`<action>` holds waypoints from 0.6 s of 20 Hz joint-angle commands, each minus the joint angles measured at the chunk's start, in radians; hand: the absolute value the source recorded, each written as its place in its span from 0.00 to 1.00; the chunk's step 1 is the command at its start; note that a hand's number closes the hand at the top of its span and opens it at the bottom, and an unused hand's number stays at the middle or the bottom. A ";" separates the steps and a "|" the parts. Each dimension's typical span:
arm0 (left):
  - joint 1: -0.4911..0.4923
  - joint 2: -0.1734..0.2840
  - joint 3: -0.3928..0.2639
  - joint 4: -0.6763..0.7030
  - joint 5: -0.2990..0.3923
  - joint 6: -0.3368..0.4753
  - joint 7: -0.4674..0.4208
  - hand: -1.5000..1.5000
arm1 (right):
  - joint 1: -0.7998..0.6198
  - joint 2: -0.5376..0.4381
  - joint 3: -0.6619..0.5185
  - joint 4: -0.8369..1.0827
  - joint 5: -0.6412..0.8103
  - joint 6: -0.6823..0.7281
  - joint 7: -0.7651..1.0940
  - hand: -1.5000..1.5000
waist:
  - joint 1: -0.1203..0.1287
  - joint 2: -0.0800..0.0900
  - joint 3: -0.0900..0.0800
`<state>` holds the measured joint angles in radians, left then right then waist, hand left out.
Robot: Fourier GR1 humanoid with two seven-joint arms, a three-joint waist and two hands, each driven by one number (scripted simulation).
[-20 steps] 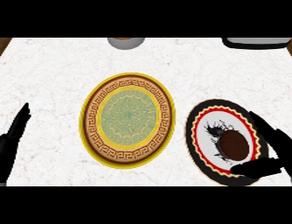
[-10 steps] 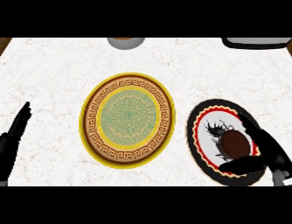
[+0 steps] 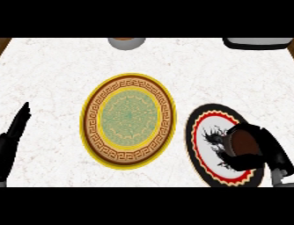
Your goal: Pick the cupcake from the plate and place it in the plate
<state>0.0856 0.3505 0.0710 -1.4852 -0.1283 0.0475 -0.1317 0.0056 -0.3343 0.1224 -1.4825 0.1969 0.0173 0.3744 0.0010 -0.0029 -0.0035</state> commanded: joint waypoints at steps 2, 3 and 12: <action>-0.029 -0.024 -0.014 0.023 -0.027 0.002 -0.004 0.50 | -0.196 -0.033 0.034 0.099 0.067 0.078 -0.038 1.00 | 0.025 0.009 0.004; -0.027 -0.021 -0.032 0.011 -0.023 -0.020 -0.021 0.50 | -0.240 -0.093 0.078 0.084 0.105 0.138 -0.089 1.00 | 0.069 0.017 0.004; -0.121 -0.026 -0.086 -0.006 -0.032 -0.059 -0.016 0.50 | -0.586 -0.310 0.210 0.173 0.300 0.306 -0.452 1.00 | 0.201 0.062 0.010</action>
<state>-0.0077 0.3296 -0.0004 -1.4924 -0.1551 -0.0042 -0.1466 -0.4541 -0.5845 0.3071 -1.3756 0.4334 0.2987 0.0717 0.1843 0.0478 0.0022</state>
